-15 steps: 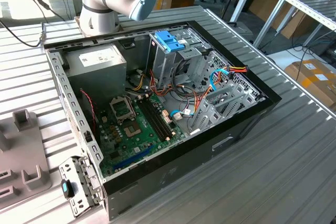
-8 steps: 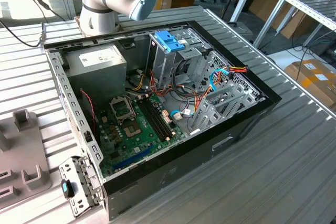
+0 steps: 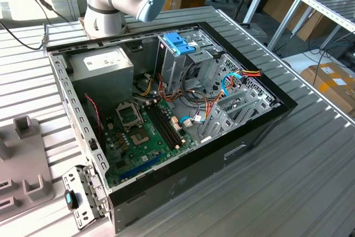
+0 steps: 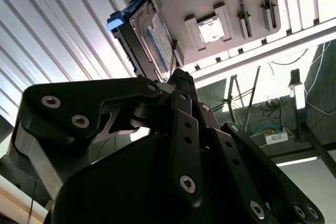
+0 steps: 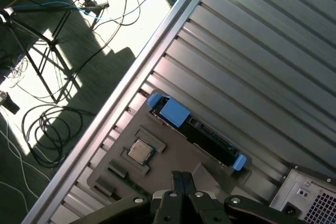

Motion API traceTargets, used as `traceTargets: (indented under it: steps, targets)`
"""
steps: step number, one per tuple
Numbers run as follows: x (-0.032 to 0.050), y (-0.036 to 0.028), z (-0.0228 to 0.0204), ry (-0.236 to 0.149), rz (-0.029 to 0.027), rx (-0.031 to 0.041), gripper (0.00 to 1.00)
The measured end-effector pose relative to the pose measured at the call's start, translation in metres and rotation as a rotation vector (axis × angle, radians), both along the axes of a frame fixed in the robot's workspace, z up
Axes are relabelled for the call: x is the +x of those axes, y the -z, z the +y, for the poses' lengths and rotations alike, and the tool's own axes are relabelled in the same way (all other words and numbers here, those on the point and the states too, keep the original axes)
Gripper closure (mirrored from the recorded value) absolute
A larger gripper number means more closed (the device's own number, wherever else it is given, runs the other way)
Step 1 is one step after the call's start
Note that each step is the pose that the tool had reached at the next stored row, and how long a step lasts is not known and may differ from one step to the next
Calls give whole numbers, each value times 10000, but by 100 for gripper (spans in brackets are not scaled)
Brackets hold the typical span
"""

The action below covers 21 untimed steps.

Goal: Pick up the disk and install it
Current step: 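Pick up the disk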

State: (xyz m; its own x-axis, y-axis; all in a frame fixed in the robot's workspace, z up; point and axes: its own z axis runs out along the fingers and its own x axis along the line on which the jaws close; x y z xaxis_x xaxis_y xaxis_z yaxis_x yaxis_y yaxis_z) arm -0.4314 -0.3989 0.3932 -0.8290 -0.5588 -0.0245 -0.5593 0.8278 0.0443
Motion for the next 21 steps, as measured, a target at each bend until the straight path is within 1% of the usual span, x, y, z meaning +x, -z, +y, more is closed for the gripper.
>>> traceTargets:
  steps: [11, 21]
  targets:
    - [0, 0, 0, -326, 0, 0, 89]
    - [0, 0, 0, -541, 0, 0, 89]
